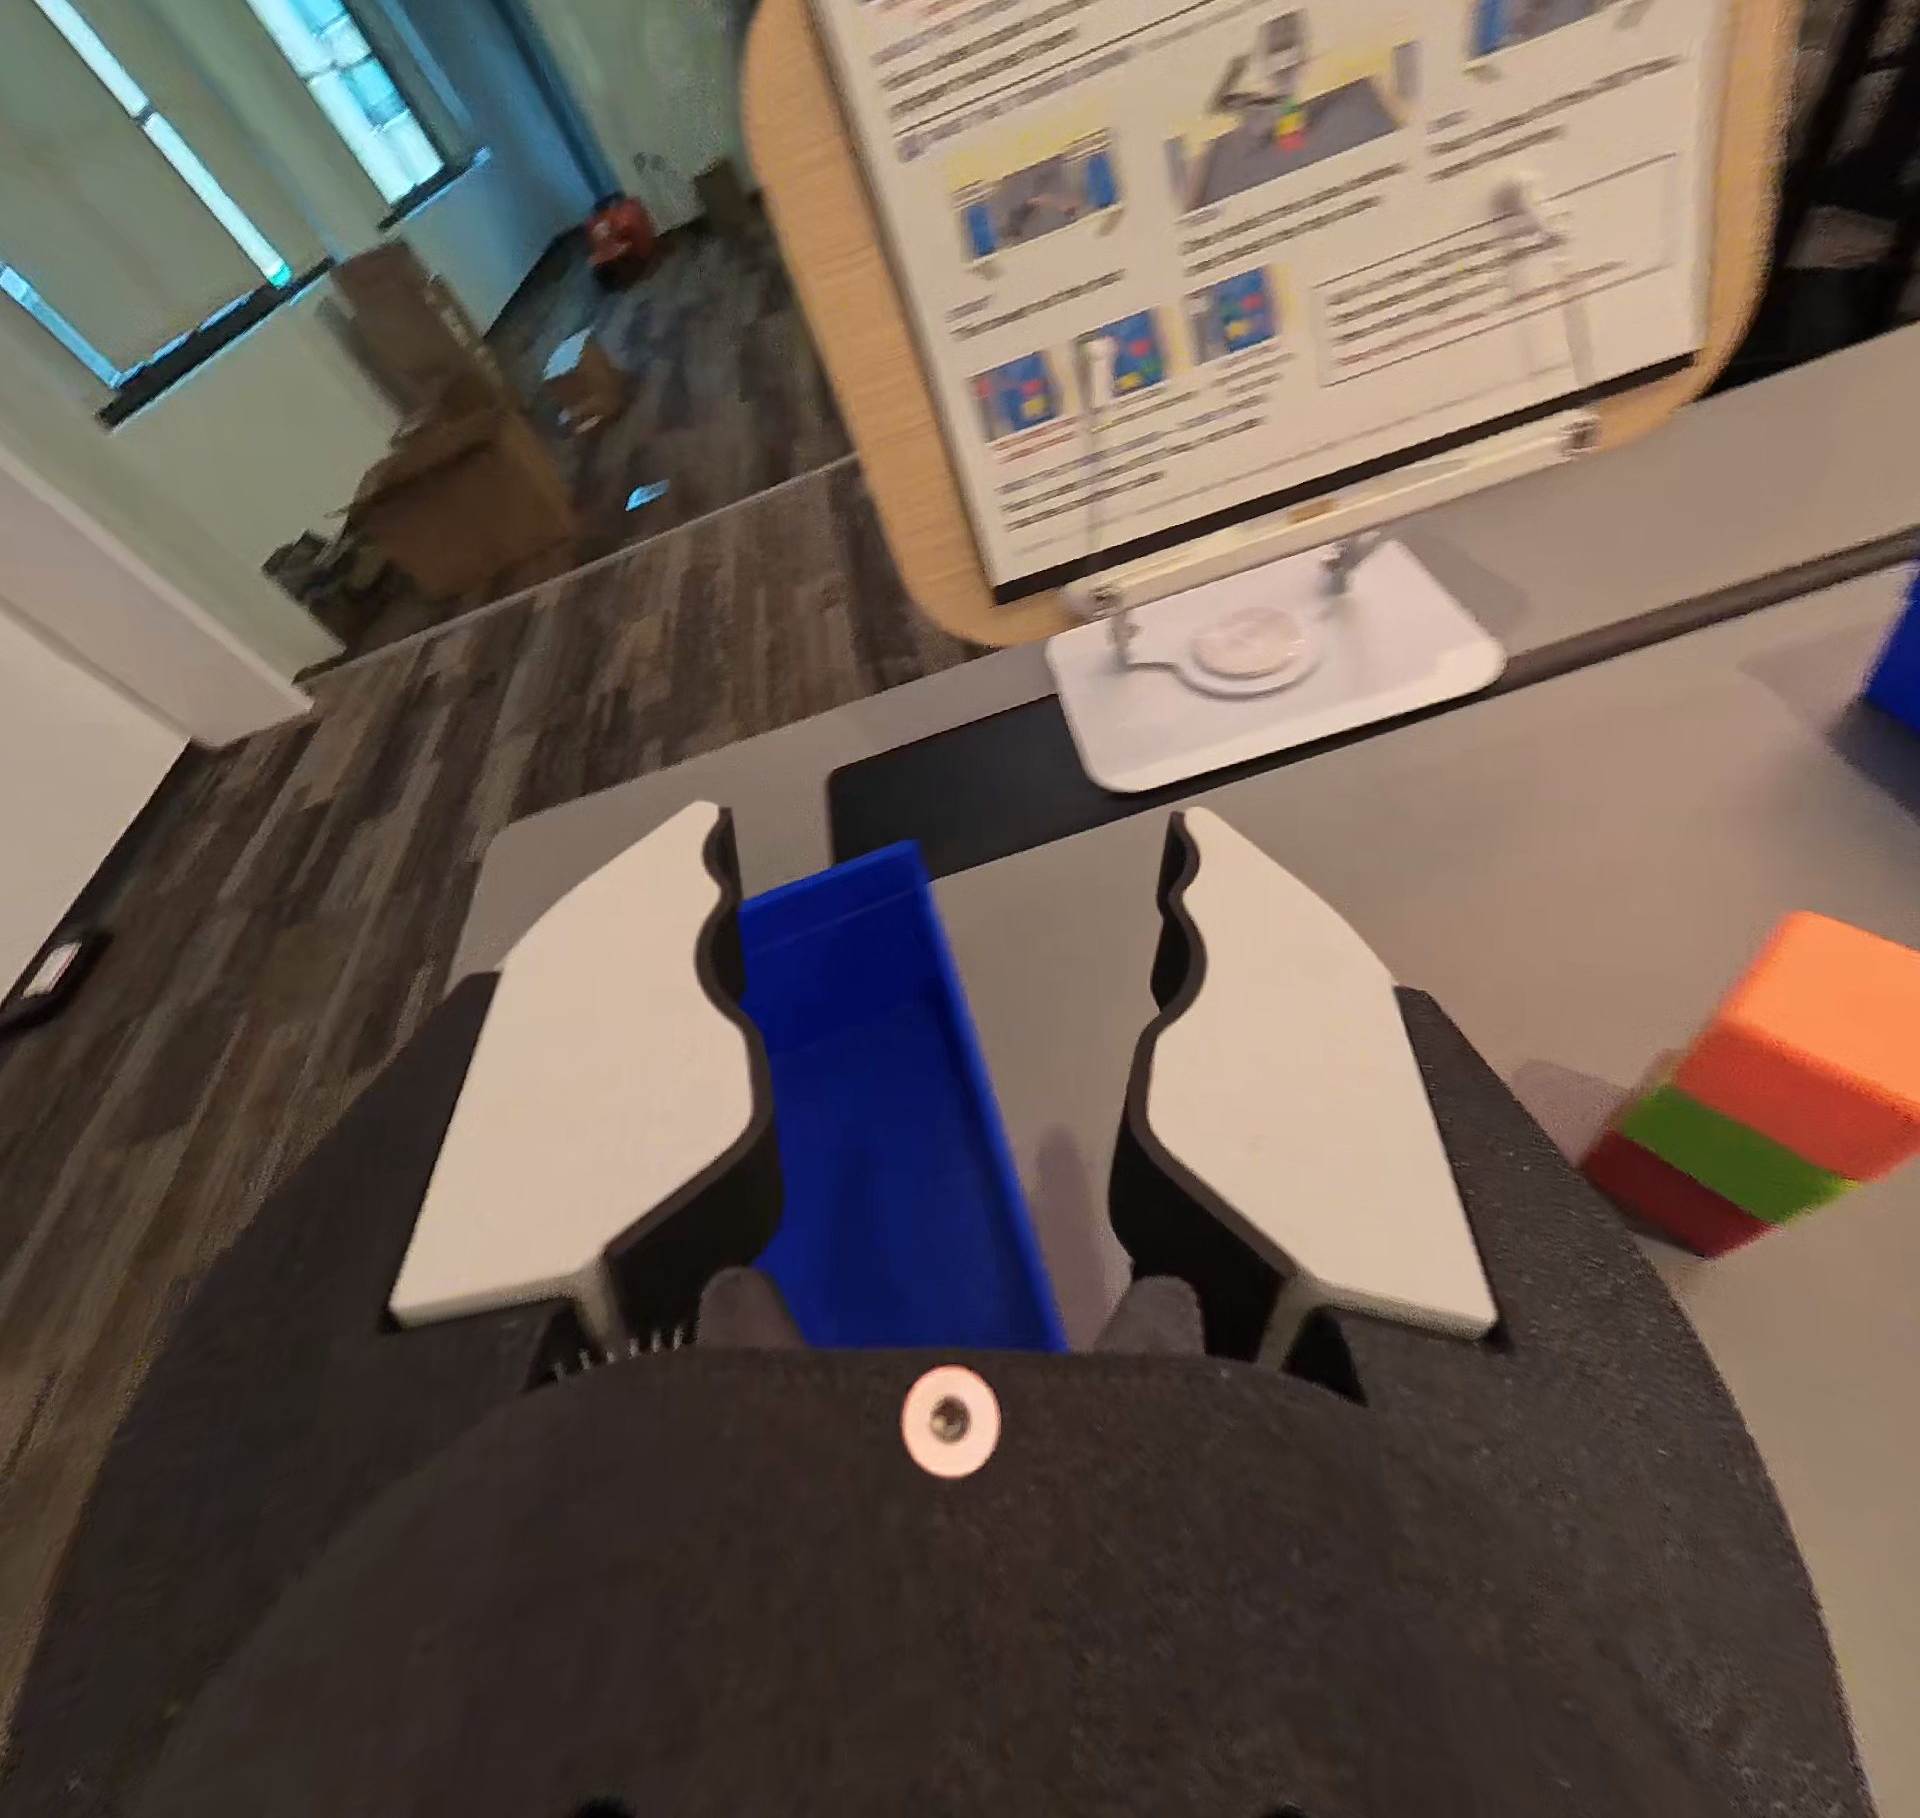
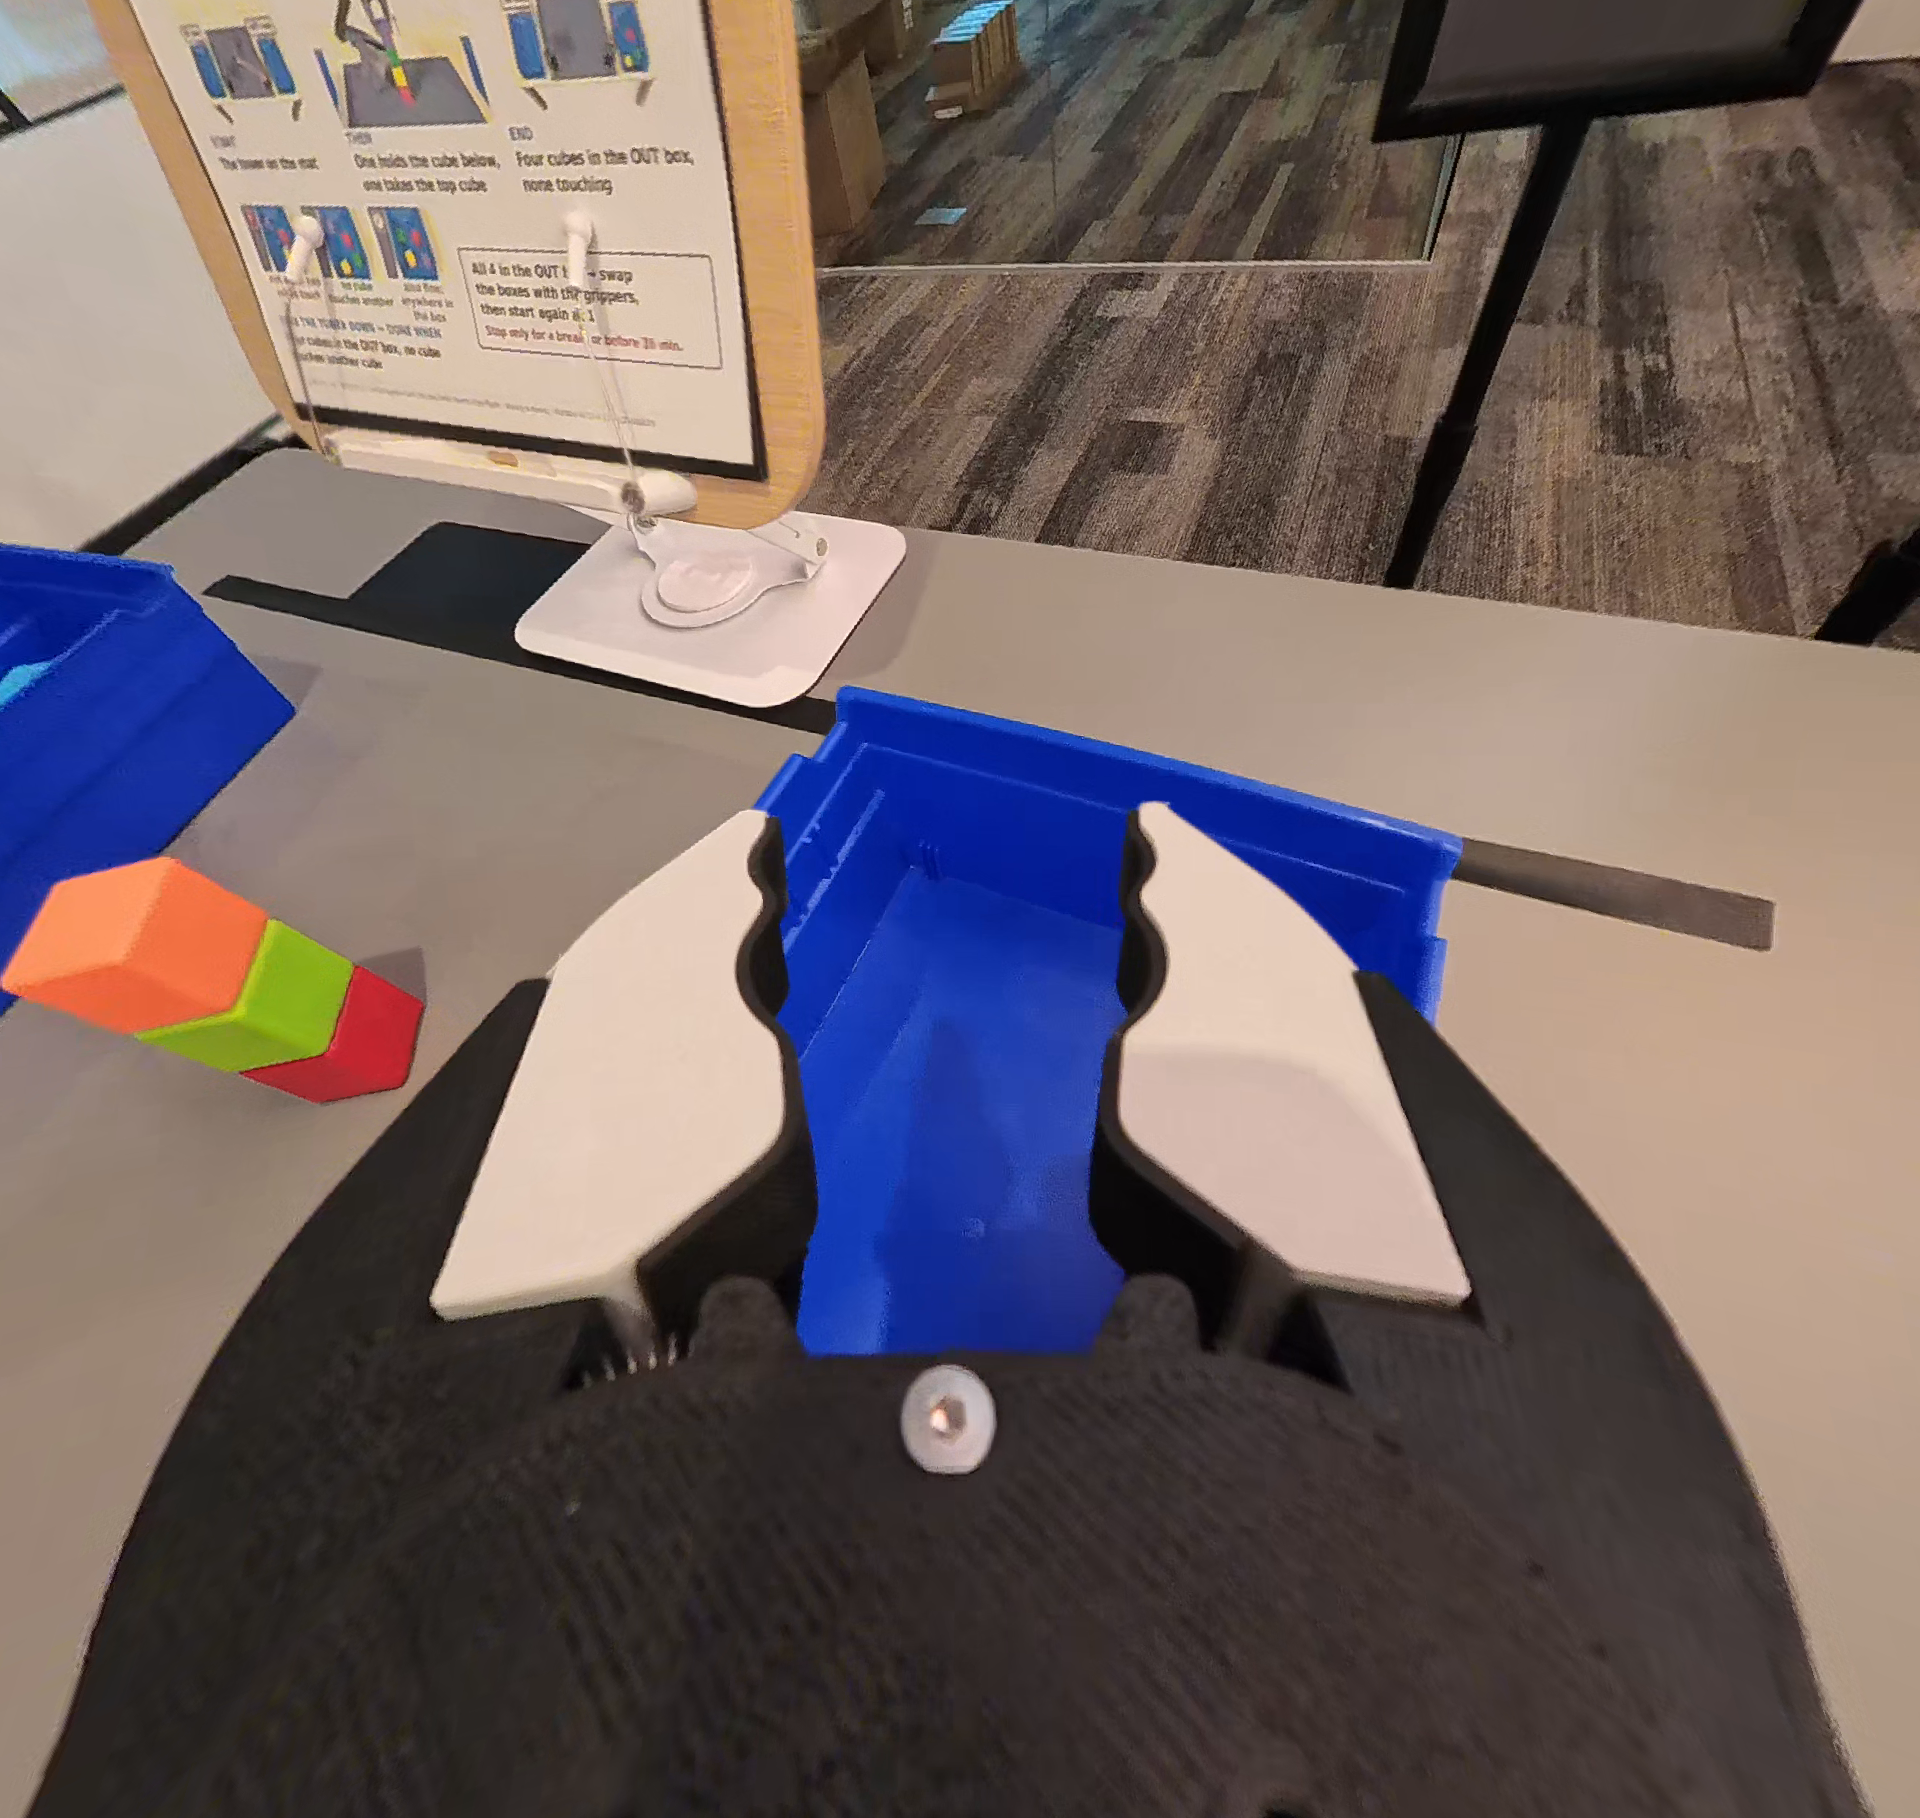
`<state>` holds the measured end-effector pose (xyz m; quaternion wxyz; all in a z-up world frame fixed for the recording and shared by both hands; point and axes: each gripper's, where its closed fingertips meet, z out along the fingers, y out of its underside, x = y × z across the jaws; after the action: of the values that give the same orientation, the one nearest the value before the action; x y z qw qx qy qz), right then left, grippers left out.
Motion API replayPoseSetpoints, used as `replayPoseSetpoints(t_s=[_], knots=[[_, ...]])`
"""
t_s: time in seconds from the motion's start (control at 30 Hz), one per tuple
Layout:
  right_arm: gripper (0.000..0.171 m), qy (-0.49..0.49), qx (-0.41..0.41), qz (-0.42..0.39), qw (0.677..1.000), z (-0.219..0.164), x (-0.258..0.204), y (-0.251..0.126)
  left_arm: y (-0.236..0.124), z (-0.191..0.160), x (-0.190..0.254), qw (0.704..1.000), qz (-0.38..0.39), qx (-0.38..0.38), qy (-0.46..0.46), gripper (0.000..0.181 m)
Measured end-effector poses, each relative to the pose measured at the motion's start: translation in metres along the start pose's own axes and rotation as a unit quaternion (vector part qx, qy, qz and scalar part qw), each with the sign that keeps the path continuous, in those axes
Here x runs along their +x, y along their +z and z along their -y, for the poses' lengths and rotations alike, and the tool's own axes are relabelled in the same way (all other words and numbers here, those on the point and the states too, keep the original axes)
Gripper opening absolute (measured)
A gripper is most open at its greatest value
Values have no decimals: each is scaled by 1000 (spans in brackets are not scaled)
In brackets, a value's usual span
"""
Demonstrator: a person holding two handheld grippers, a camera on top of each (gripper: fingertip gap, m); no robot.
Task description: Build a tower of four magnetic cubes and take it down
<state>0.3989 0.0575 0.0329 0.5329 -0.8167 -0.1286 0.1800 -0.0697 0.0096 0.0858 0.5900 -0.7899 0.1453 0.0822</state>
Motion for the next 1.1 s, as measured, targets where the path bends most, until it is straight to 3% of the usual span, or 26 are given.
replayPoseSetpoints(t_s=[0.17,0.3,0.4,0.73,1.1], knots=[[63,-36,-2,-15,999,8,-16,-2,6,-63,-98,985,79,-119,-95,79],[63,-56,-2,-19,998,12,-26,-2,31,-135,-133,956,57,-220,-188,81],[63,-69,-7,-24,997,13,-31,-2,55,-168,-133,940,35,-250,-228,80],[64,-87,-13,-30,996,14,-38,0,98,-229,-131,915,103,-349,-176,81],[64,-85,-17,-31,996,12,-36,4,113,-261,-132,901,114,-396,-137,55]])
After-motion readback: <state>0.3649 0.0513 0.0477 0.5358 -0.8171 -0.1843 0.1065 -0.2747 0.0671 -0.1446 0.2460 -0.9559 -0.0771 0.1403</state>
